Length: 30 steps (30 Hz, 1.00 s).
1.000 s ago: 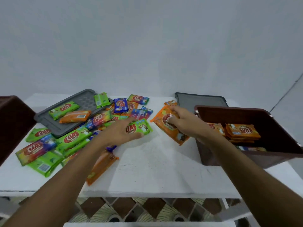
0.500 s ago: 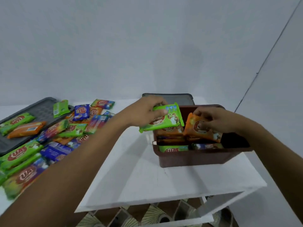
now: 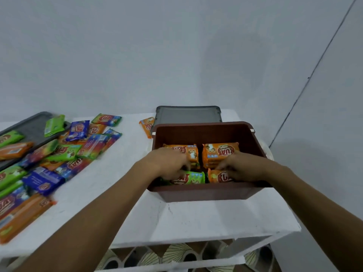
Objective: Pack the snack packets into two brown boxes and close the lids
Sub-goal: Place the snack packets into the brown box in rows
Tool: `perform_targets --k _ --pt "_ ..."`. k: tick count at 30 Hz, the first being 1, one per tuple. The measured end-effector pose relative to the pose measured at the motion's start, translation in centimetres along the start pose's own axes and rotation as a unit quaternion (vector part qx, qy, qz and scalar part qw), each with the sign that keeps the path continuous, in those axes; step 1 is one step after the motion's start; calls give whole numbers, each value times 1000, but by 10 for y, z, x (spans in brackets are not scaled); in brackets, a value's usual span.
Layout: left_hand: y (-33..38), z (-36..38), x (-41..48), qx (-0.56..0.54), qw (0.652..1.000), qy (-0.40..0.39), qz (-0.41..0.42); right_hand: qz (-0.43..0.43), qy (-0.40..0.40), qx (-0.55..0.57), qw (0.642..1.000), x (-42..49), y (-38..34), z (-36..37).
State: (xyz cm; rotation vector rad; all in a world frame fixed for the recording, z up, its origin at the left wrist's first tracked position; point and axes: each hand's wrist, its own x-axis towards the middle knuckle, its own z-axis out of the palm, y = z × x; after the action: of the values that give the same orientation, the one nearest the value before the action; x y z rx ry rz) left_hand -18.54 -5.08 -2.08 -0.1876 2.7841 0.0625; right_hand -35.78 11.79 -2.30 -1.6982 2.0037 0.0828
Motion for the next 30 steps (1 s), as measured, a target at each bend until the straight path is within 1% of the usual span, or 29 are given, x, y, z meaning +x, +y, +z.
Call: perform_targets --k 5,9,11,13,15,17,19,21,23,27,30 --pt "5 -10 0 -42 998 -41 -14 -7 5 7 1000 -2 0 -4" --pt "7 -14 -2 -32 998 -48 -21 -14 4 10 1000 0 3 -4" --pt "7 -12 -6 2 1000 -10 -23 -22 -3 9 1000 1 2 -4" --pt "0 -11 -15 20 998 58 -21 -31 15 7 999 3 -1 -8" --pt "-12 -10 -29 -8 992 127 -18 -38 62 14 997 5 -5 -16" --pt "-31 -9 -45 -56 978 201 -9 -62 115 23 991 11 -13 -24" --pt "-52 -7 -63 -75 960 269 -17 -82 135 22 987 23 -25 -33" --pt "-76 0 -81 -88 947 304 -59 -82 139 27 986 37 -43 -43" --pt "-106 12 -97 -97 938 310 -124 -90 148 26 985 55 -68 -53" --pt "-170 51 -115 -84 922 265 -268 -115 169 6 979 90 -117 -65" --pt "-209 73 -118 -90 912 225 -331 -124 167 -14 978 117 -154 -73"
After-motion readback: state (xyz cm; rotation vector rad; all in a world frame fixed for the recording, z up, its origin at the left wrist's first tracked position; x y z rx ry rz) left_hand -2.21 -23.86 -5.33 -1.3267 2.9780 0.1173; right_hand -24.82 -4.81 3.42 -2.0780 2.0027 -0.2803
